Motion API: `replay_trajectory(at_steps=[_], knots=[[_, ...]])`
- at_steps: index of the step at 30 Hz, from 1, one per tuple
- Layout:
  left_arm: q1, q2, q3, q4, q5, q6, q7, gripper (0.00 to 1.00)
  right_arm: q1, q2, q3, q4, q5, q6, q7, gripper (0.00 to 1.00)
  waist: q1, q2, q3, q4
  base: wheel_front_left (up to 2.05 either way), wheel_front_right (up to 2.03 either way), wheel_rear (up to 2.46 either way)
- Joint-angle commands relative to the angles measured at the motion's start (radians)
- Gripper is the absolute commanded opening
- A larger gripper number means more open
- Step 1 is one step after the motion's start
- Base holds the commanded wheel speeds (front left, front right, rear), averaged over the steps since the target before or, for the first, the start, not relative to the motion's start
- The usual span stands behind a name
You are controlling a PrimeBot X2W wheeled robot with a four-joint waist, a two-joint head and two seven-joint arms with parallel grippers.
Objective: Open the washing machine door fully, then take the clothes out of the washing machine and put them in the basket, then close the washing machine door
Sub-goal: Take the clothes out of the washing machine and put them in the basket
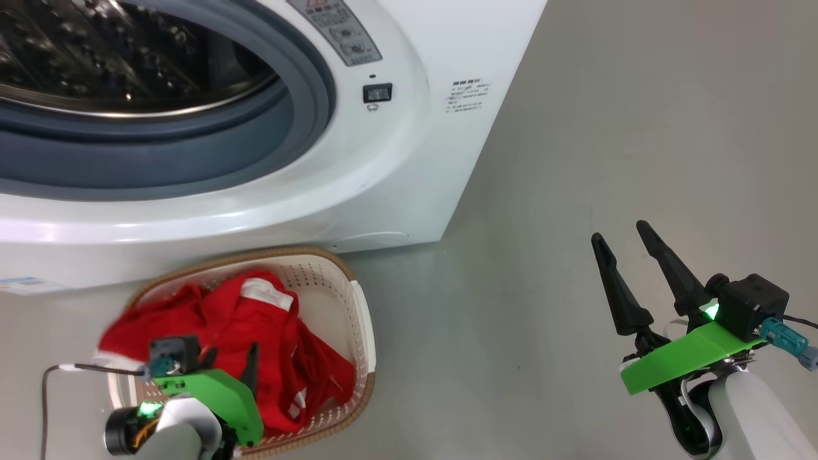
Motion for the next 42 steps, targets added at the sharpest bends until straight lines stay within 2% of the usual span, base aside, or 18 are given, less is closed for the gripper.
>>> replay_trajectory(at_steps=[1,8,14,27,36,42], knots=[[0.006,0.039,0.019,-0.015,-0.008,-0.003,-0.016,1.00,0.025,-0.013,0.021,-0.017,-0.010,0.002,-0.012,1.00,0.0000,-0.0001,-0.018,0.007,0.00,0.00,0.00],[0.034,0.078,0.088,-0.144,0.006,-0.003,-0.017,1.00,0.052,-0.020,0.014,-0.013,-0.008,0.002,-0.012,1.00,0.0000,-0.0001,-0.073,0.030,0.00,0.00,0.00],[0.101,0.092,0.196,-0.315,0.090,0.014,-0.017,1.00,0.080,-0.030,0.010,-0.007,-0.006,0.002,-0.012,1.00,0.0000,-0.0001,-0.132,0.051,0.00,0.00,0.00],[0.305,0.052,0.424,-0.649,0.312,0.007,-0.017,1.00,0.154,-0.056,0.010,0.006,0.010,0.002,-0.012,1.00,0.0000,-0.0001,-0.263,0.086,0.00,0.00,0.00],[0.428,0.026,0.512,-0.827,0.387,0.001,-0.018,1.00,0.217,-0.070,-0.010,-0.001,0.012,0.002,-0.012,1.00,0.0000,-0.0001,-0.308,0.103,0.00,0.00,0.00],[0.506,0.020,0.551,-0.899,0.401,-0.001,-0.018,1.00,0.250,-0.071,-0.019,-0.005,0.011,0.002,-0.012,1.00,0.0000,-0.0001,-0.330,0.102,0.00,0.00,0.00]])
